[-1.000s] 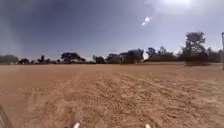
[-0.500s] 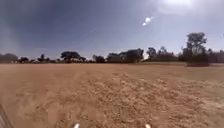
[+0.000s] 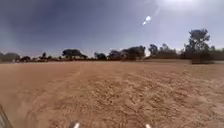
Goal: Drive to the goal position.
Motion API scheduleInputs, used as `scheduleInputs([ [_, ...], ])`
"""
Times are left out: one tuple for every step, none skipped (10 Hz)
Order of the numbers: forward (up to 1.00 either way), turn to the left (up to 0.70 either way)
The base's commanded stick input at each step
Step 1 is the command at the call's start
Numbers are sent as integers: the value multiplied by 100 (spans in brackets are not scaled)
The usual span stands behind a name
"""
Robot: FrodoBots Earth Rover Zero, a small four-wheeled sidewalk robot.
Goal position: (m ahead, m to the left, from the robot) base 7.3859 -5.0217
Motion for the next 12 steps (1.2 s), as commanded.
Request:
scheduleInputs([
  [45,27],
  [45,27],
  [45,27],
  [45,27],
  [45,27],
  [45,27],
  [45,27],
  [45,27],
  [45,27],
  [45,27],
  [45,27],
  [45,27],
])
